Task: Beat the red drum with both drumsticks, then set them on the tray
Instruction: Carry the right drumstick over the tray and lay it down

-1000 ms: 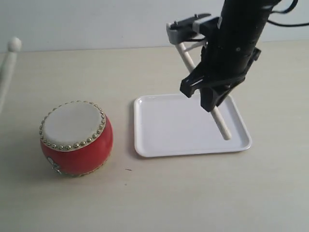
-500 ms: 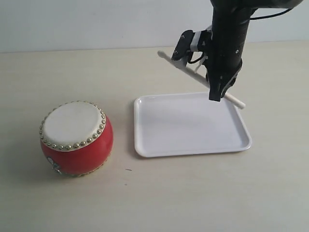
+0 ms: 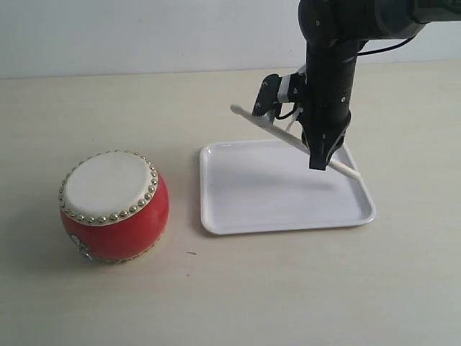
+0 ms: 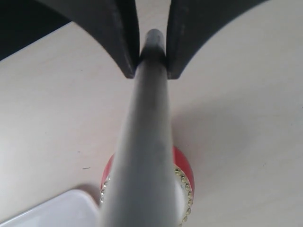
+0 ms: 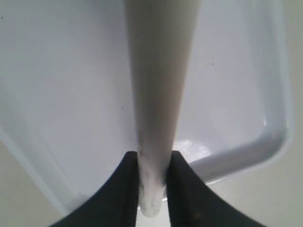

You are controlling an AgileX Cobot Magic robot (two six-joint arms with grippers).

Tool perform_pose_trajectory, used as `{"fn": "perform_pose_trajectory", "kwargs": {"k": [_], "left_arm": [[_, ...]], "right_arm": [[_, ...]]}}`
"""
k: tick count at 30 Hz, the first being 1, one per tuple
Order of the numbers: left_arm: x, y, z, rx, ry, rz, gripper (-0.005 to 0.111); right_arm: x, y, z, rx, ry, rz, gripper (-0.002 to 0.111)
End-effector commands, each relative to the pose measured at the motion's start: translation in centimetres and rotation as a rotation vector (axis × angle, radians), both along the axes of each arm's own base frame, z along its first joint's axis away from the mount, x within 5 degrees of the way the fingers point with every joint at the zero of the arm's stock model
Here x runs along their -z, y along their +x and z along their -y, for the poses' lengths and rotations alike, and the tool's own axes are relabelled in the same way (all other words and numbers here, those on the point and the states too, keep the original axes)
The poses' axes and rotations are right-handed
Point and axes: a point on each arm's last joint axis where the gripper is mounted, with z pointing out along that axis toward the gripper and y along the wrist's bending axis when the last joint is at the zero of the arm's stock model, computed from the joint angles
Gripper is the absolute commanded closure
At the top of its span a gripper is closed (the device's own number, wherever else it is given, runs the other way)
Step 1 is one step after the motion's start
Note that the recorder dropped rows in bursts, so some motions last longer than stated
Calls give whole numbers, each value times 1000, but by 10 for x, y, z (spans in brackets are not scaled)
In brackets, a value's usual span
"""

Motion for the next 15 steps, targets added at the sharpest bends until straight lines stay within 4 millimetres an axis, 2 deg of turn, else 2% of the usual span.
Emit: {"fn": "perform_pose_trajectory", "kwargs": {"k": [1,6,15], "left_arm": [[-2,-2,0,-1,-16,14,107],[-2,-2,0,-1,-16,14,107],[-2,-2,0,-1,-16,14,107]], "right_arm": [[0,-1,-4,69,54,-11,108],[5,-5,-5,62,17,-59,108],[13,-8,-13,17,-51,-42,108]]}}
